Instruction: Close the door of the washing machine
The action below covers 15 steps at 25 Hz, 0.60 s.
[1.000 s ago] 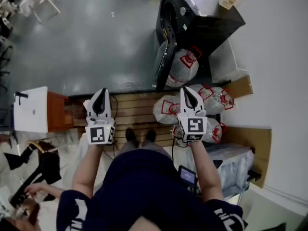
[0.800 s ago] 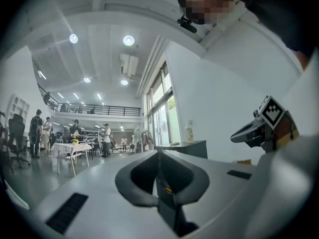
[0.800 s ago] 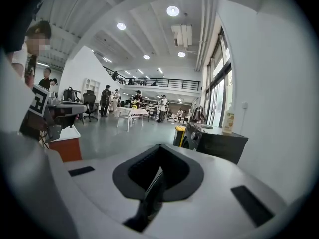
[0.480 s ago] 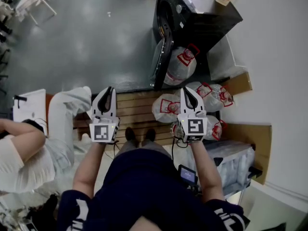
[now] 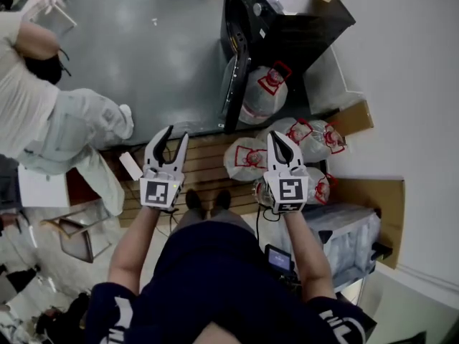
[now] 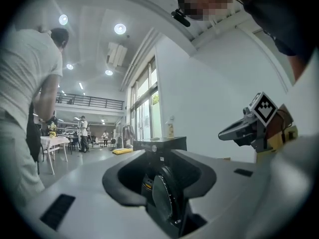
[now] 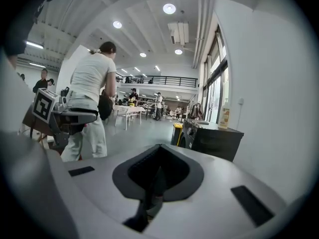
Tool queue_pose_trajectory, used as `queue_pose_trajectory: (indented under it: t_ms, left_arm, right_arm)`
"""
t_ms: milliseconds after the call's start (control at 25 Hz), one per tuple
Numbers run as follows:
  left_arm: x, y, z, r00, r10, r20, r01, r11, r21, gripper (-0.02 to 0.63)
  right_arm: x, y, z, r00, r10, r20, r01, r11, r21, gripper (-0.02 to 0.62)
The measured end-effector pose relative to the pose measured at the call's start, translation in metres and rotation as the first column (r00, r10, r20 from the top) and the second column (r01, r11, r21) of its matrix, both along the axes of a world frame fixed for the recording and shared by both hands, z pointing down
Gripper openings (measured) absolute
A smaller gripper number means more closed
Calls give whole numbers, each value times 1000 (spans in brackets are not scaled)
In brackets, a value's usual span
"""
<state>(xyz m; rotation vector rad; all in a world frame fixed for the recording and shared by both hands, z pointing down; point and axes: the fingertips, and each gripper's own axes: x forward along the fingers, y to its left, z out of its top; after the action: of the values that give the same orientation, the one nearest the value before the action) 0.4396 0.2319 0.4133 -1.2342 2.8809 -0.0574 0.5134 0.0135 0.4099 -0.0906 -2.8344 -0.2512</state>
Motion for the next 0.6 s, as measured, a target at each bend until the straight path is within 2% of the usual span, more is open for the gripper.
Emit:
queue_pose_trajectory:
  t_ms: [600]
  left_arm:
    - [6, -38, 18, 993, 117, -30, -118, 992, -33, 272]
  right_arm:
    - [9, -13, 13, 999, 18, -27, -18, 1000, -17, 20]
